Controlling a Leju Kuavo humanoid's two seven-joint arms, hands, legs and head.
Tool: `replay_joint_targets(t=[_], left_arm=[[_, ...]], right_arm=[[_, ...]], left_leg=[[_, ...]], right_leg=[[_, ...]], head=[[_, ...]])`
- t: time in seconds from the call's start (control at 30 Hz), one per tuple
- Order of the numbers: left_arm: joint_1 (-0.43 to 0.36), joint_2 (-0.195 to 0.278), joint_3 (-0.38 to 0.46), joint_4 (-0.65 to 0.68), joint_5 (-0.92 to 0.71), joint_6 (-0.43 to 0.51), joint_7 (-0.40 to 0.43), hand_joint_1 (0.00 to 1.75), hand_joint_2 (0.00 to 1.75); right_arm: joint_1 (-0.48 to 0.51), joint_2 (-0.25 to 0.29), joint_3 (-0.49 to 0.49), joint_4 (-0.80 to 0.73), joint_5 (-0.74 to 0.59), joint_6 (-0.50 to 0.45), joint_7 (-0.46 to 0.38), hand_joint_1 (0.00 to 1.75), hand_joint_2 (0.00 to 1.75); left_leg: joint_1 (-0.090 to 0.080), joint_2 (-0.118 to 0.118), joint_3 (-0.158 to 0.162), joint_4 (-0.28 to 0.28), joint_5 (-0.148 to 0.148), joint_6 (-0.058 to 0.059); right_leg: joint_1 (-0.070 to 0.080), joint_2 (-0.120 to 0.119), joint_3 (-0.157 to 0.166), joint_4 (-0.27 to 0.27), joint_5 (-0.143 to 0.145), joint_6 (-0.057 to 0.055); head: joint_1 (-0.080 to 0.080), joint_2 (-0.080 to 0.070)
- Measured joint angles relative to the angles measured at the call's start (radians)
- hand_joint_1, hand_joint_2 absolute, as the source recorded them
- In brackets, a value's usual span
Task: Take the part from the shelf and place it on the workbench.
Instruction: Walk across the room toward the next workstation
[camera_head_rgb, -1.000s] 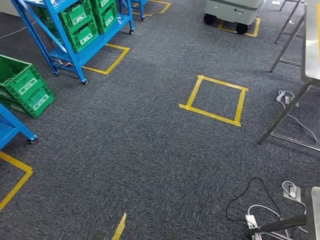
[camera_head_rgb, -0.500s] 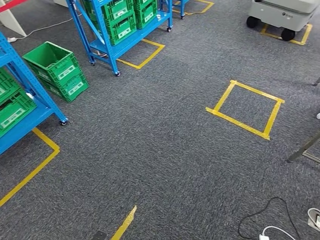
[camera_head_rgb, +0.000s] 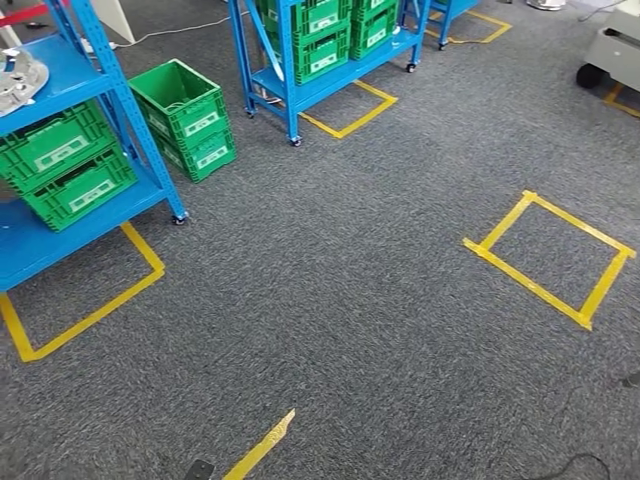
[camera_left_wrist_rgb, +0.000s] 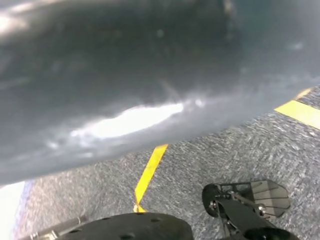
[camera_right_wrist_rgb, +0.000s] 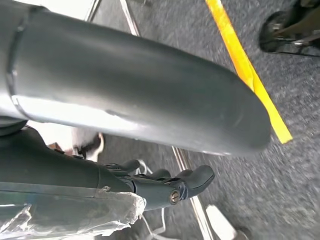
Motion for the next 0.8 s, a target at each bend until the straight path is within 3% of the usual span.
replay_joint_targets(t=[0.07,0.13,0.2,0.27,0.33,0.4,0.43,0.47,0.5,0.57,0.63,0.7,0.73,0.8], left_arm=[[-0.002,-0.001,0.0,0.0,-0.001,0.0,0.0,0.0,0.0],[-0.003,-0.001,0.0,0.0,-0.002,0.0,0.001,0.0,0.0],[-0.001,-0.001,0.0,0.0,-0.004,0.0,0.001,0.0,0.0],[0.001,0.0,0.0,0.0,-0.004,0.0,0.002,0.0,0.0],[-0.003,0.0,0.0,0.0,-0.004,0.0,0.002,0.0,0.0],[-0.005,0.0,0.0,0.0,-0.005,0.0,0.002,0.0,0.0],[-0.003,0.0,0.0,0.0,-0.005,0.0,0.002,0.0,0.0],[-0.001,0.0,0.0,0.0,-0.005,0.0,0.002,0.0,0.0],[0.001,0.0,0.0,0.0,-0.005,0.0,0.002,0.0,0.0],[0.0,0.001,0.0,0.0,-0.005,0.0,0.002,0.0,0.0],[-0.003,0.001,0.0,0.0,-0.005,0.0,0.002,0.0,0.0],[-0.002,0.001,0.0,0.0,-0.006,0.0,0.002,0.0,0.0],[0.0,0.002,0.0,0.0,-0.006,0.0,0.002,0.0,0.0],[0.0,0.001,0.0,0.0,-0.007,0.0,0.003,0.0,0.0]], right_arm=[[0.0,0.0,0.004,0.0,0.004,0.0,0.003,0.0,0.0],[0.001,0.0,0.009,0.0,0.008,0.0,0.006,0.0,0.0],[0.001,0.0,0.014,0.0,0.011,0.0,0.008,0.0,0.0],[0.001,0.0,0.018,0.0,0.012,0.0,0.009,0.0,0.0],[0.004,0.0,0.019,0.0,0.012,0.0,0.008,0.0,0.0],[0.006,-0.001,0.02,0.0,0.012,0.0,0.009,0.0,0.0],[0.006,-0.001,0.021,0.0,0.012,0.0,0.01,0.0,0.0],[0.005,-0.001,0.021,0.0,0.012,0.0,0.01,0.0,0.0],[0.004,-0.001,0.022,0.0,0.012,0.0,0.01,0.0,0.0],[0.003,-0.001,0.024,0.0,0.012,0.0,0.01,0.0,0.0],[0.002,-0.001,0.024,0.0,0.012,0.0,0.01,0.0,0.0],[-0.001,-0.001,0.025,0.0,0.013,0.0,0.01,0.0,0.0],[-0.003,-0.001,0.025,0.0,0.014,0.0,0.01,0.0,0.0],[-0.005,-0.001,0.026,0.0,0.015,0.0,0.01,0.0,0.0]], left_leg=[[0.0,-0.026,-0.001,0.005,-0.003,-0.007],[0.002,-0.05,-0.01,0.009,-0.002,-0.02],[0.005,-0.066,-0.017,0.011,0.0,-0.032],[0.004,-0.024,-0.034,0.044,-0.023,-0.043],[0.003,0.038,-0.088,0.154,-0.085,-0.051],[0.006,0.056,-0.151,0.28,-0.133,-0.057],[0.008,0.058,-0.163,0.303,-0.131,-0.057],[0.008,0.061,-0.153,0.284,-0.109,-0.056],[0.008,0.069,-0.124,0.229,-0.073,-0.053],[-0.001,0.119,-0.05,0.09,-0.015,-0.039],[-0.011,0.155,-0.017,0.022,-0.003,-0.025],[-0.011,0.137,-0.017,0.014,-0.003,-0.016],[-0.008,0.124,-0.014,0.009,0.0,-0.011],[-0.001,0.099,-0.008,0.0,0.006,-0.001]], right_leg=[[-0.007,0.056,0.058,-0.131,0.057,-0.002],[-0.01,0.092,0.083,-0.18,0.063,-0.006],[-0.009,0.071,0.086,-0.185,0.064,-0.016],[-0.01,0.042,0.09,-0.191,0.066,-0.028],[-0.008,0.007,0.093,-0.194,0.064,-0.038],[-0.004,-0.03,0.094,-0.193,0.06,-0.042],[-0.003,-0.046,0.095,-0.193,0.058,-0.043],[-0.002,-0.06,0.098,-0.193,0.056,-0.042],[-0.002,-0.073,0.102,-0.193,0.054,-0.041],[0.003,-0.096,0.111,-0.193,0.046,-0.035],[0.008,-0.118,0.117,-0.192,0.039,-0.026],[0.01,-0.14,0.124,-0.195,0.034,-0.018],[0.009,-0.135,0.125,-0.192,0.028,-0.012],[0.005,-0.087,0.103,-0.136,-0.01,-0.003]], head=[[0.0,0.0],[0.0,0.0],[0.0,0.0],[-0.007,0.0],[-0.014,0.0],[-0.015,0.0],[-0.016,0.0],[-0.016,0.0],[-0.016,0.0],[-0.016,0.0],[-0.015,0.0],[-0.015,0.0],[-0.014,0.0],[-0.008,0.0]])
